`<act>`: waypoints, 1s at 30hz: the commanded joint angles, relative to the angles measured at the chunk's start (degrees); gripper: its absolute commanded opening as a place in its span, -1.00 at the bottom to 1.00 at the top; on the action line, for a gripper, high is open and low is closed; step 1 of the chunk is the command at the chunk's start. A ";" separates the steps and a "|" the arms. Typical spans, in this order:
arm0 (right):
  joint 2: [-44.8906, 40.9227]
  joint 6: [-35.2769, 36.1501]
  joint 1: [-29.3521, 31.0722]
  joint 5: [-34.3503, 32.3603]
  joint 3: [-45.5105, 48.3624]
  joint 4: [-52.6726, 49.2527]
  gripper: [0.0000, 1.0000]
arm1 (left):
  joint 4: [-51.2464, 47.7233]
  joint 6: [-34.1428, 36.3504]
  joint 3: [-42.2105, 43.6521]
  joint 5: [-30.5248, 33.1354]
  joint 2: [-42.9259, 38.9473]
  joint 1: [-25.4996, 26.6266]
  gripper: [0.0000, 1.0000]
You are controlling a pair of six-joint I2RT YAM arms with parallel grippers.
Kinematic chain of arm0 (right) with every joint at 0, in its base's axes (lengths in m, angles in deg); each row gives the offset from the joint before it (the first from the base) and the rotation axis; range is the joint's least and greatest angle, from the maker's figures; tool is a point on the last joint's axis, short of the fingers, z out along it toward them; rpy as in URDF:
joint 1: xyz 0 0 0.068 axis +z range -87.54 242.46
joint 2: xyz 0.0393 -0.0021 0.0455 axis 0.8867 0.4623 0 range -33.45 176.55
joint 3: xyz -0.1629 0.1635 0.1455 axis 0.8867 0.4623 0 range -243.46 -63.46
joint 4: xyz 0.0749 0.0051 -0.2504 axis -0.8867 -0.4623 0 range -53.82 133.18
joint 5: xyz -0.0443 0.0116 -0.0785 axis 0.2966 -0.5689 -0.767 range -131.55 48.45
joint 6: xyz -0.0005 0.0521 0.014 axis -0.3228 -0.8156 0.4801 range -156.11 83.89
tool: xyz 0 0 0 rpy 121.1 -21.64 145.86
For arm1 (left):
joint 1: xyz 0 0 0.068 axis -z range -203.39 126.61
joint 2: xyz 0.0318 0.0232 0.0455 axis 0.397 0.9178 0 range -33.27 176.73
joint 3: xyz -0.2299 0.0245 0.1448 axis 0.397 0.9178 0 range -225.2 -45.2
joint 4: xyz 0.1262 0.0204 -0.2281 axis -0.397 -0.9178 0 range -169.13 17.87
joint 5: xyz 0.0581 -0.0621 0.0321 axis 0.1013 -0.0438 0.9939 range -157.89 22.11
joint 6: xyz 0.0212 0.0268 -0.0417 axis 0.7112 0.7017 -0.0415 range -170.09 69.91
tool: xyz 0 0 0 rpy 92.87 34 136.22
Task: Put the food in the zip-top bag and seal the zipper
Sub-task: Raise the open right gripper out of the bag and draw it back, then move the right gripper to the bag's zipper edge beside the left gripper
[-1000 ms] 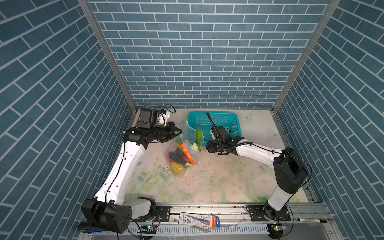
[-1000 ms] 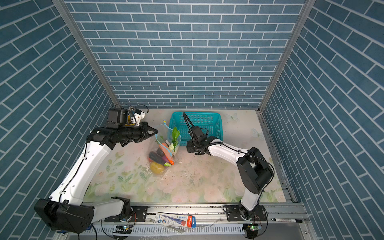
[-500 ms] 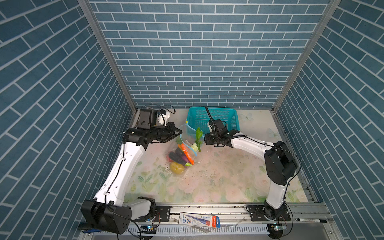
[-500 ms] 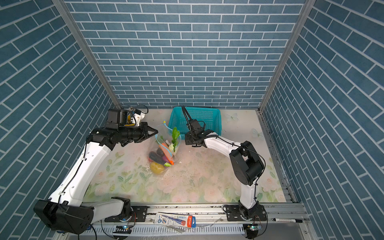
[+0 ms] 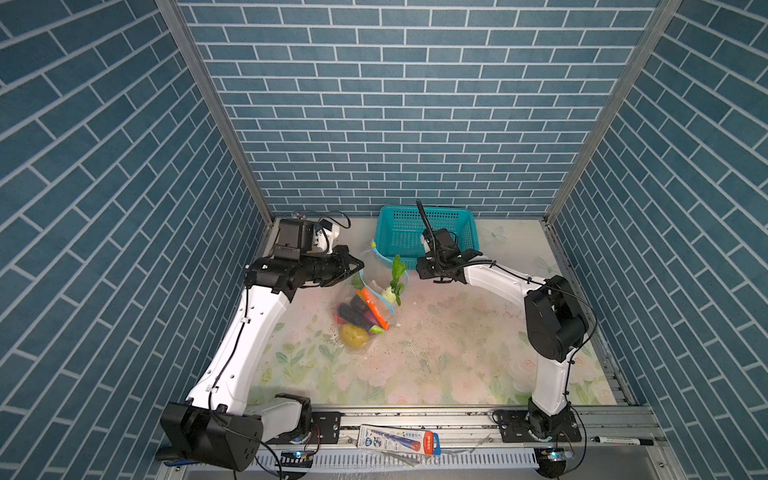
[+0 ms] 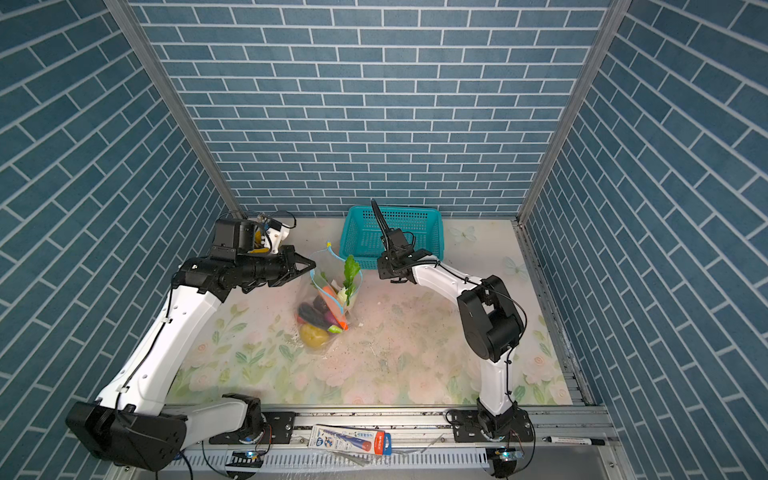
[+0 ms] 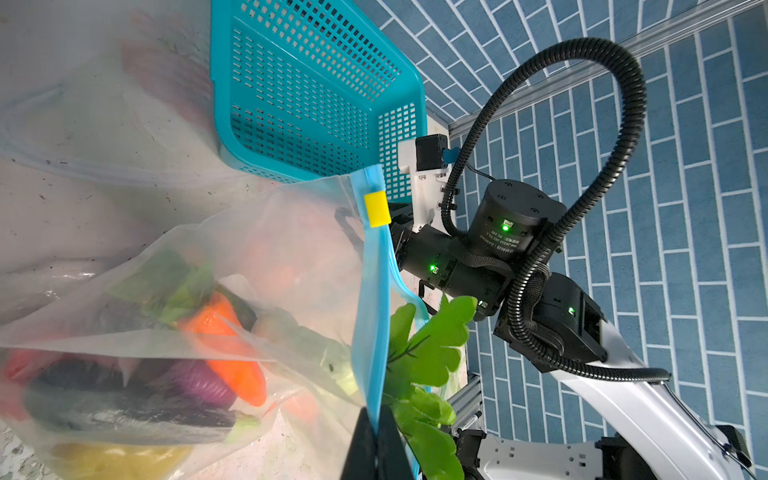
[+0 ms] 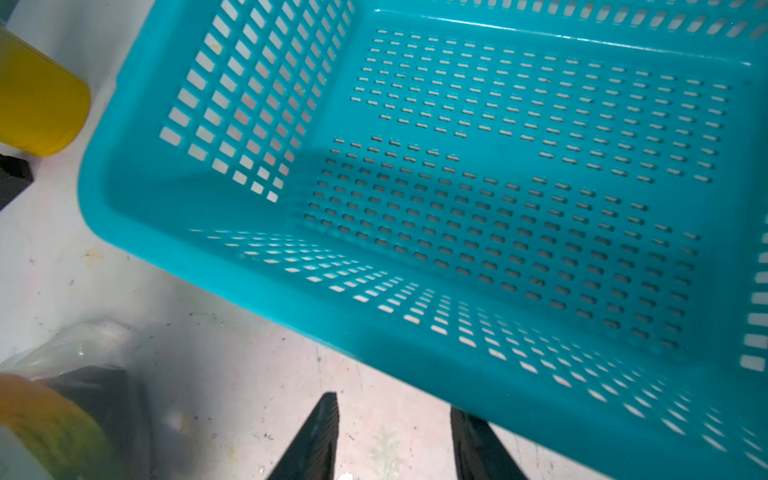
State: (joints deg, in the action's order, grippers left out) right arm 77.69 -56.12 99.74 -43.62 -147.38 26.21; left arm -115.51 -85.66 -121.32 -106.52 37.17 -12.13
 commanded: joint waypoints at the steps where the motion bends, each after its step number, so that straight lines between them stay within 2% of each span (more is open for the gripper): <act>1: 0.49 3.63 -0.82 -2.51 -2.60 -1.19 -0.08 | 0.57 0.61 0.44 -0.42 -0.17 0.22 -1.00; 8: -1.27 2.81 -1.77 -0.74 -4.68 -5.43 -0.08 | 0.71 0.52 0.33 -0.50 0.25 0.24 -1.00; 14: -12.44 -7.66 -1.81 6.72 -0.24 -12.69 -0.09 | 0.96 0.57 0.51 -0.22 0.44 0.25 -1.00; 21: -23.53 -19.10 -1.77 22.34 5.56 -11.82 -0.14 | 2.23 0.16 1.75 -0.17 0.20 0.18 -1.00; 30: -26.38 -30.73 -0.61 36.97 10.56 -4.05 -0.17 | 2.75 0.11 2.94 -0.30 -0.26 0.20 -1.00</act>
State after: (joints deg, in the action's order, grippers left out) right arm 51.13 -80.25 98.34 -14.22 -138.46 18.85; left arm -113.47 -85.69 -119.09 -106.50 37.23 -12.13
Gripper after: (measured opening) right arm 0.414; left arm 0.046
